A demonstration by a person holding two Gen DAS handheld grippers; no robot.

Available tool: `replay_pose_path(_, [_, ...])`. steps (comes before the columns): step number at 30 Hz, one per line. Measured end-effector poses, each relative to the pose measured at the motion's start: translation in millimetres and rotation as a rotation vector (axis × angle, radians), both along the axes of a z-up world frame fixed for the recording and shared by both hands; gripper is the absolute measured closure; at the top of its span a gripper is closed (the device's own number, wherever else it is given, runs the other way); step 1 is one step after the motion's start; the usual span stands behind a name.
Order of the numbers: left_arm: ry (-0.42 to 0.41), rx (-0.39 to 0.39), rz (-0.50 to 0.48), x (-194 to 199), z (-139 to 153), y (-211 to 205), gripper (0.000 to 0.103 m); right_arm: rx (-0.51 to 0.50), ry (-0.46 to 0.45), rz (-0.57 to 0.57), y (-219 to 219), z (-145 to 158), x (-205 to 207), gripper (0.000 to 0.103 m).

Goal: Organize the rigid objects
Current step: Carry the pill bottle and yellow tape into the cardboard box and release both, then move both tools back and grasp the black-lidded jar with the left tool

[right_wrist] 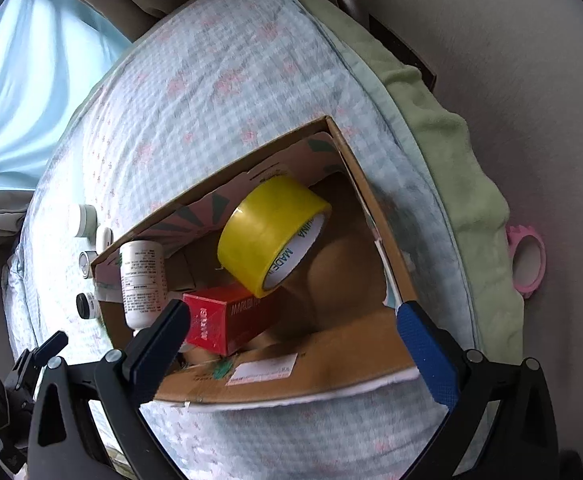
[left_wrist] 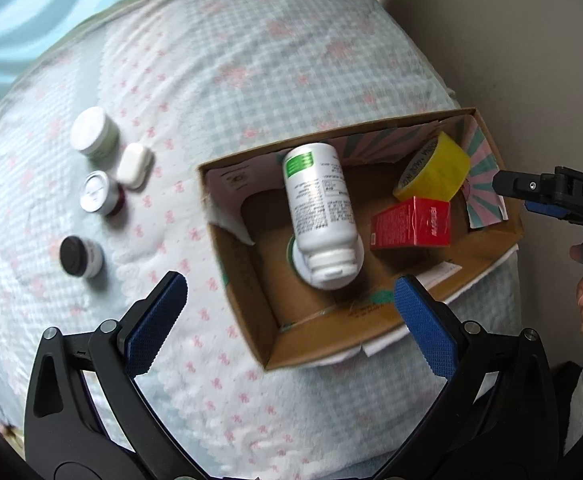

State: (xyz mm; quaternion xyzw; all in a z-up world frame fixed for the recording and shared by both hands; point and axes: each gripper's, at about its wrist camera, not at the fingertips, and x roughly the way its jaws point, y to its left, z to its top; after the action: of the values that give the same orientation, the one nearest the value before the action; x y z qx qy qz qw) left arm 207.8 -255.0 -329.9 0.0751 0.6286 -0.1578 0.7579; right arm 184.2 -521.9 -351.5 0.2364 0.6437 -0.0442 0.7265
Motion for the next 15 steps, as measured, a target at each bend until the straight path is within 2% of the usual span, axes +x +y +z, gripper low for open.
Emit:
replay_pose_path(7, [-0.055,-0.005,0.052,-29,35,34,0.0,-0.044,-0.06,-0.028,10,37,-21,0.0])
replay_pose_path(15, [-0.129,-0.009,0.131,-63,79,91,0.0,-0.103,-0.12,-0.004,37,86,-45,0.0])
